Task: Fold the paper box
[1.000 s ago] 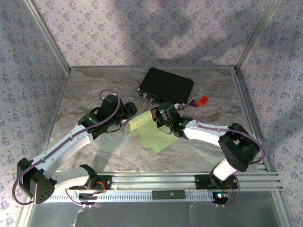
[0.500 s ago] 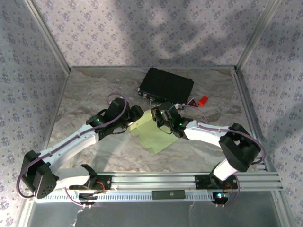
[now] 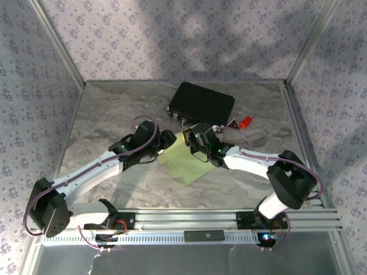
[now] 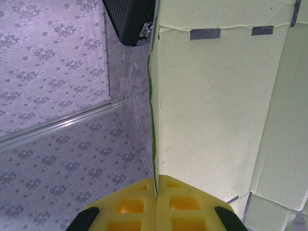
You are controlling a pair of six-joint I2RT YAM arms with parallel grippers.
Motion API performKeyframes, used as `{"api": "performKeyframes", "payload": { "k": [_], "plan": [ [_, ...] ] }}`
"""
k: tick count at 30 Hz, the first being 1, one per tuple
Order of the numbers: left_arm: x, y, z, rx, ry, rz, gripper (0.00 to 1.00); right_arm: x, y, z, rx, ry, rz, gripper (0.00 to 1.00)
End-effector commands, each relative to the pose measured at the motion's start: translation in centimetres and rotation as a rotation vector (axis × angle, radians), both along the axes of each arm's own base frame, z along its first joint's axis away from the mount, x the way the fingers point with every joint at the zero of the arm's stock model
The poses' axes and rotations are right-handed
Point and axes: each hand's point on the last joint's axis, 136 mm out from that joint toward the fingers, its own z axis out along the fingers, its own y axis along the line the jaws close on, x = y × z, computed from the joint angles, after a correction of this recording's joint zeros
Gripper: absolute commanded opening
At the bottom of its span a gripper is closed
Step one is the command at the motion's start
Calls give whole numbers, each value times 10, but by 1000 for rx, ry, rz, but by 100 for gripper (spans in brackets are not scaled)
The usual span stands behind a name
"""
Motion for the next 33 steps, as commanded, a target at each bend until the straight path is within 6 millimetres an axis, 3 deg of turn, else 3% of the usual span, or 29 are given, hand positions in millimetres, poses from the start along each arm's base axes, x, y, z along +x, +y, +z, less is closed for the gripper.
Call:
{"api": "performKeyframes", "payload": {
  "k": [1, 11, 15, 21, 28, 33],
  "plan": [
    [4, -9, 3, -37, -11, 2, 65, -2, -2, 13, 28, -11, -15, 0],
    [17, -17, 6, -58, -36, 24, 55, -6, -4, 14, 33, -13, -14, 0],
    [19, -14, 8, -67, -52, 48, 47, -8, -4, 13, 32, -12, -11, 0],
    [22, -11, 6, -74, -54, 74, 42, -11, -5, 13, 35, -20, -14, 0],
    [26, -6, 10, -122, -74, 108, 24, -18, -2, 9, 22, -43, -10, 0],
    [24, -4, 17, -137, -93, 106, 20, -21, -2, 7, 25, -44, -17, 0]
  ]
}}
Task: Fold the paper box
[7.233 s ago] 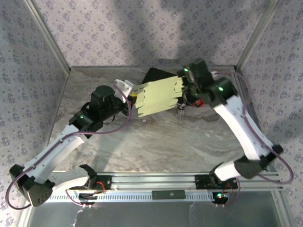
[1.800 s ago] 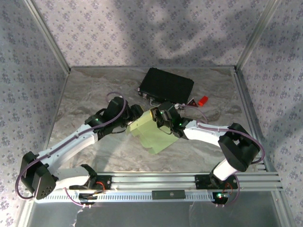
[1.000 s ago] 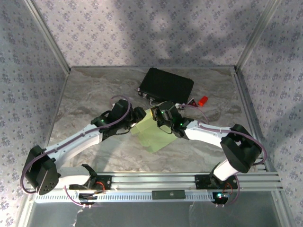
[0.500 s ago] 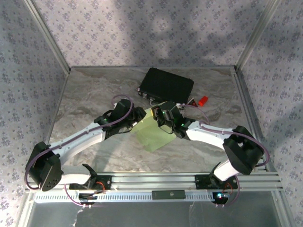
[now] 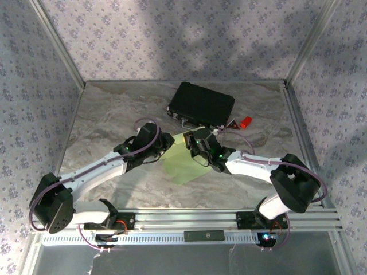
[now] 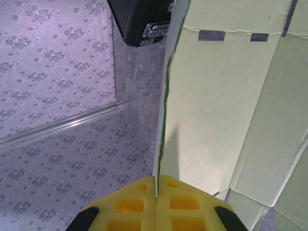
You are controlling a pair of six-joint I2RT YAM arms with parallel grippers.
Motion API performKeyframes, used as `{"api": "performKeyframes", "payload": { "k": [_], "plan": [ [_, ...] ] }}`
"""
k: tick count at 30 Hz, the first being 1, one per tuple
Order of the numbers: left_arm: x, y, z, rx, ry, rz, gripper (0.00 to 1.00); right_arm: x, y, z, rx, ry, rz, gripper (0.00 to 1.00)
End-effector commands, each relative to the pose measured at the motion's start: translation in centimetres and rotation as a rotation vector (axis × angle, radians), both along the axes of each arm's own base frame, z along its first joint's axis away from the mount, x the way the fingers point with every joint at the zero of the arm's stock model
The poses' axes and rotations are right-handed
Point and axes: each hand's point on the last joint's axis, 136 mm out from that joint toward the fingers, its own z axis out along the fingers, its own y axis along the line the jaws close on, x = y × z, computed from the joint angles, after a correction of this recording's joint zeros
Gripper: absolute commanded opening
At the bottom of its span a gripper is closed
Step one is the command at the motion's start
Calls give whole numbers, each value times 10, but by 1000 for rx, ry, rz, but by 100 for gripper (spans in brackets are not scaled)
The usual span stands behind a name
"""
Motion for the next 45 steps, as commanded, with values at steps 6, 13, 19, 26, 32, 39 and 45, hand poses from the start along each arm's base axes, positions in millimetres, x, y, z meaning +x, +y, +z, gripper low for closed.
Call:
{"api": "performKeyframes", "payload": {
  "k": [6, 13, 19, 26, 32, 39, 45],
  "plan": [
    [10, 9, 61, -50, -174, -14, 46, -3, -2, 12, 42, 5, -5, 0],
    [2, 74, 77, 40, -274, -19, 64, -3, -28, 26, 80, 145, -39, 0],
    [4, 120, 11, -81, -210, 72, 35, 1, -51, 43, 107, 155, -105, 0],
    [8, 107, -17, -136, -248, 15, 15, 10, -60, 71, 167, 153, -133, 0],
    [14, 92, -3, -182, -326, -49, 22, 18, -63, 90, 217, 157, -157, 0],
    [29, 67, 7, -306, -419, -115, 27, 22, -64, 104, 250, 161, -165, 0],
    [33, 58, 9, -307, -453, -141, 31, 24, -67, 106, 258, 168, -167, 0]
  ]
}}
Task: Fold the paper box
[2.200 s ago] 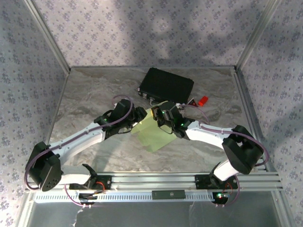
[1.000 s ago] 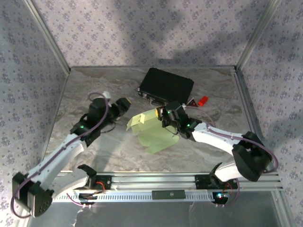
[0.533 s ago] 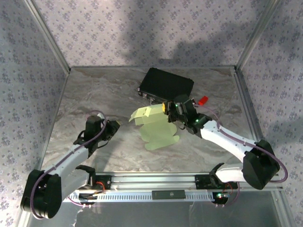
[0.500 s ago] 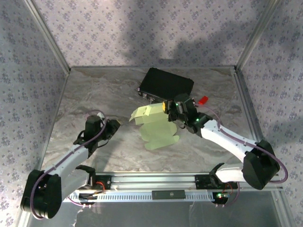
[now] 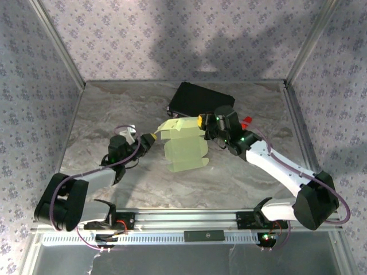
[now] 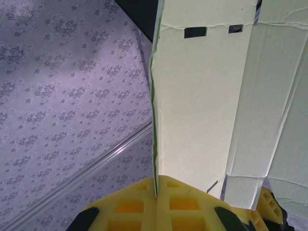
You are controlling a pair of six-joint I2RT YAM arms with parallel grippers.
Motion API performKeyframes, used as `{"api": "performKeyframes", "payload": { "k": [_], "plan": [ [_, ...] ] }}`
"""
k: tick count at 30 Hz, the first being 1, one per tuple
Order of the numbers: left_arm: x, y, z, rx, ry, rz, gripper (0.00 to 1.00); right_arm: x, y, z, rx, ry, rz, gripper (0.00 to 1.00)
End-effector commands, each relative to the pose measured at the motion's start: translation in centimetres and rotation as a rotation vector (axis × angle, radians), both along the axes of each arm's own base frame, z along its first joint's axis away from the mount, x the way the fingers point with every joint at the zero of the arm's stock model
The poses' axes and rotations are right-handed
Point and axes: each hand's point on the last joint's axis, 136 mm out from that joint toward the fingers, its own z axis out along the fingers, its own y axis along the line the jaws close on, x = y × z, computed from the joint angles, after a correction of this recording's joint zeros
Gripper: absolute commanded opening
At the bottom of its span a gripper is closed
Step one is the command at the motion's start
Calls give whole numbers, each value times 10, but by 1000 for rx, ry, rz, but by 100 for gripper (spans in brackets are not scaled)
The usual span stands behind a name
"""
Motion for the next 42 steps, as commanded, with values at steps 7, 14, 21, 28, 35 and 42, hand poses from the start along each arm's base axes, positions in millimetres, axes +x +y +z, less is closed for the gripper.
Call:
{"api": "performKeyframes", "payload": {
  "k": [7, 14, 21, 28, 35, 42],
  "plan": [
    [-1, -35, 32, -51, -142, -95, 31, 5, -2, 14, 62, -4, -18, 0],
    [-2, -35, 42, -47, -168, -73, 31, 5, 0, 10, 62, -3, -14, 0],
    [-4, -52, 46, 13, -182, -86, 35, 3, 3, 7, 57, 4, -7, 0],
    [-5, -62, 30, 109, -146, -88, 38, 2, 7, -1, 65, 17, -2, 0],
    [-3, -66, 16, 180, -128, -66, 36, 0, 12, 0, 49, 16, 4, 0],
    [-1, -72, 9, 250, -117, -61, 30, -4, 11, -6, 29, 30, 2, 0]
  ]
}}
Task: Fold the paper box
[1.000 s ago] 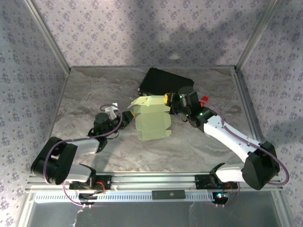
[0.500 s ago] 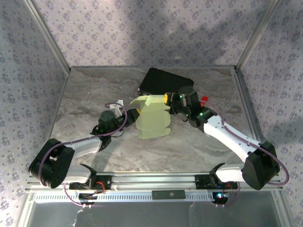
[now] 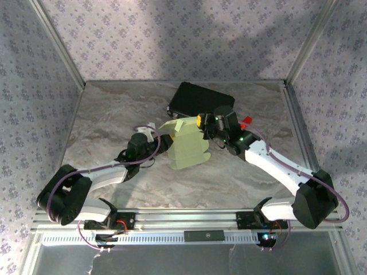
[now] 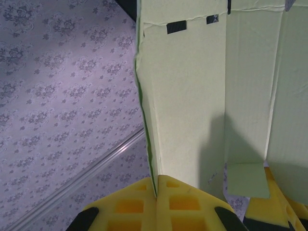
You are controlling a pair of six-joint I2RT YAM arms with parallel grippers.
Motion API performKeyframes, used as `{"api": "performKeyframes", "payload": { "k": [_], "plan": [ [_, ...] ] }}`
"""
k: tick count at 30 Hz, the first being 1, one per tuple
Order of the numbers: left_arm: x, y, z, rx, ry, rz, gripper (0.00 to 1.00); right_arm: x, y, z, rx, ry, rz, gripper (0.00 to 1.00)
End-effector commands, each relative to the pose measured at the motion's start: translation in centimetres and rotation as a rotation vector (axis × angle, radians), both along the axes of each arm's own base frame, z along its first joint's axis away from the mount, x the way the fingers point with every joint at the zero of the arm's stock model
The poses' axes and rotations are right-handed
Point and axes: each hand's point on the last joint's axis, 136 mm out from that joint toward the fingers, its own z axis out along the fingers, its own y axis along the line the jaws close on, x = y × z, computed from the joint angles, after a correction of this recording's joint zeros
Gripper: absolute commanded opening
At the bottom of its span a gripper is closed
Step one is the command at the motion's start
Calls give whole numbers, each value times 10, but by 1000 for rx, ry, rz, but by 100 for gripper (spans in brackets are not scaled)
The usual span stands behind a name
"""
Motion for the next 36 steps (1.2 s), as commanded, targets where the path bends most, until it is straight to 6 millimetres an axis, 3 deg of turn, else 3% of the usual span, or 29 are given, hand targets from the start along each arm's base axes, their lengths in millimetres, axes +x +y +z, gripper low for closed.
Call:
{"api": "performKeyframes", "payload": {
  "k": [1, 7, 17, 20, 23, 29, 34, 36],
  "plan": [
    [7, -3, 4, 54, -27, 16, 28, -4, 4, -7, -4, 25, 3, 0],
    [1, -7, -5, 156, 1, 4, 15, -7, 7, -18, -38, 41, 6, 0],
    [-6, -4, -28, 314, 49, 30, 12, -12, 17, -35, -76, 67, 10, 0],
    [-10, -2, -20, 309, 34, 31, 17, -11, 11, -37, -93, 66, -2, 0],
    [-19, -1, -2, 298, 6, 16, 29, -11, 4, -39, -116, 71, -6, 0],
    [-54, 3, 19, 290, 1, -55, 49, -10, -11, -49, -155, 87, -19, 0],
    [-86, 13, 34, 225, -3, -114, 55, -12, -10, -61, -165, 93, -5, 0],
    [-91, 25, 42, 235, -13, -93, 54, -11, -8, -62, -175, 82, 12, 0]
  ]
}}
